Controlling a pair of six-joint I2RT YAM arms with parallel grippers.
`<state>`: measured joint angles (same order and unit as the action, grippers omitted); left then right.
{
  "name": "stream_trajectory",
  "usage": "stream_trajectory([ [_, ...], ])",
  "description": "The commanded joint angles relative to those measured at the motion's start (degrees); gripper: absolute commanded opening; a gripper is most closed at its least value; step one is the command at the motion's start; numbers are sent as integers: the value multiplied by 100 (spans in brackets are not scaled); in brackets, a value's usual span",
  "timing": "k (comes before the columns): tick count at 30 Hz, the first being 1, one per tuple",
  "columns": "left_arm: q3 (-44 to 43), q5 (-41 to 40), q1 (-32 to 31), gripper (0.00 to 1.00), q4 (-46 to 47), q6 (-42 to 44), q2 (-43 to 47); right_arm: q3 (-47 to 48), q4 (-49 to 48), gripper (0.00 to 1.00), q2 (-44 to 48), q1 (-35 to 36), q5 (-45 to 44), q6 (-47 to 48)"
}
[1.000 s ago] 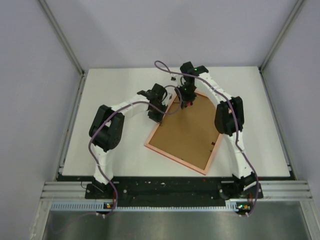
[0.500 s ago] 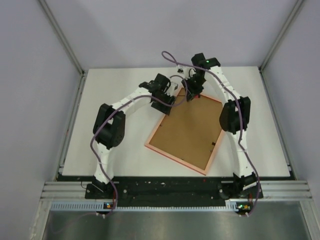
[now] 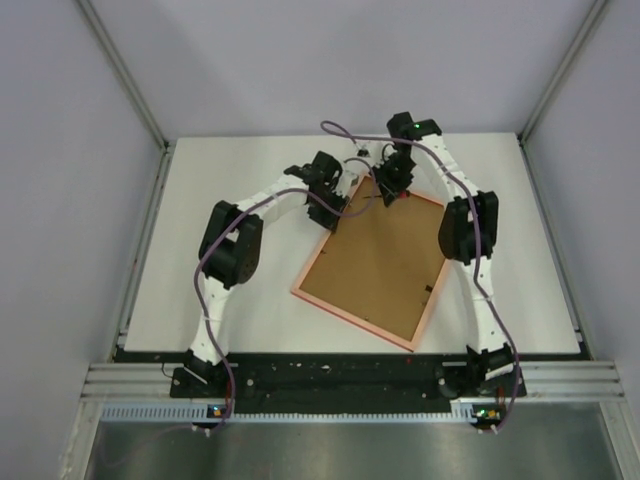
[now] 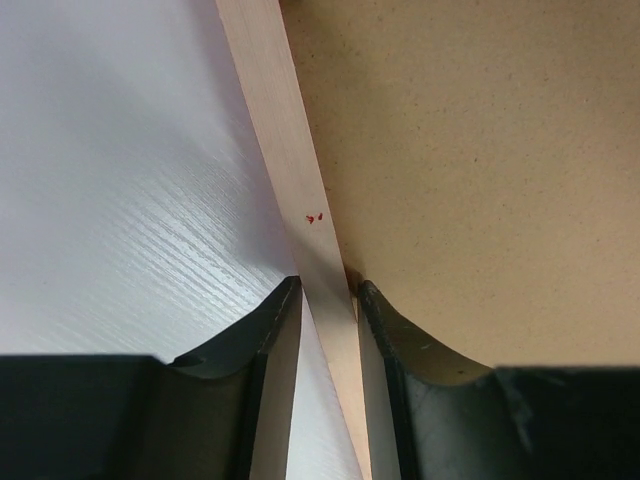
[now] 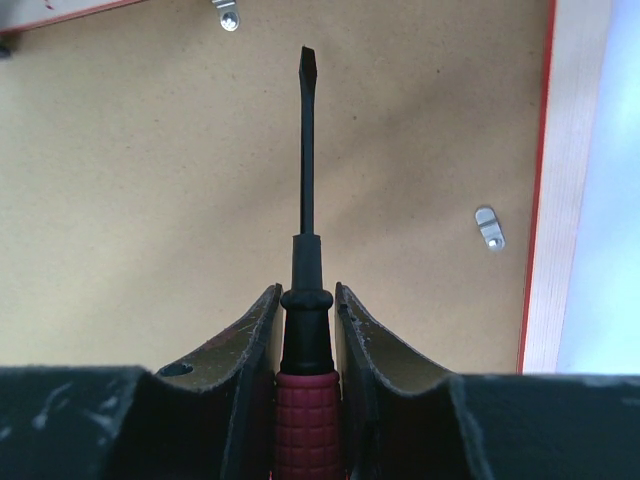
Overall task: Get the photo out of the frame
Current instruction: Release the photo frame item from the photo frame.
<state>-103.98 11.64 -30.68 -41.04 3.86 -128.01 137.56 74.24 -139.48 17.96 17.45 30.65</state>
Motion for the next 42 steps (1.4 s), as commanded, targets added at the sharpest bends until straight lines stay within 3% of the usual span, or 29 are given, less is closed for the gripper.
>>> stream_trajectory([
  [1,-96,409,62,32,210,282,-49,420,161,0,-290,-11,109,819],
  [11,-104,488,229,31,438,616,-233,641,205,0,-536,-503,601,933],
  [25,-666,1516,211,24,-9,2399,-541,738,688,0,-686,-477,1093,1785],
  [32,-887,1657,71,20,-370,2980,-568,746,1013,0,-826,-354,1032,2040],
  [33,-895,1666,62,17,-387,3033,-568,729,1040,0,-844,-337,997,2041],
  [34,-896,1640,62,0,-388,3051,-559,737,1084,0,-861,-337,953,2050],
  [42,-869,1640,44,0,-554,3437,-506,465,1198,0,-695,-188,865,2374],
])
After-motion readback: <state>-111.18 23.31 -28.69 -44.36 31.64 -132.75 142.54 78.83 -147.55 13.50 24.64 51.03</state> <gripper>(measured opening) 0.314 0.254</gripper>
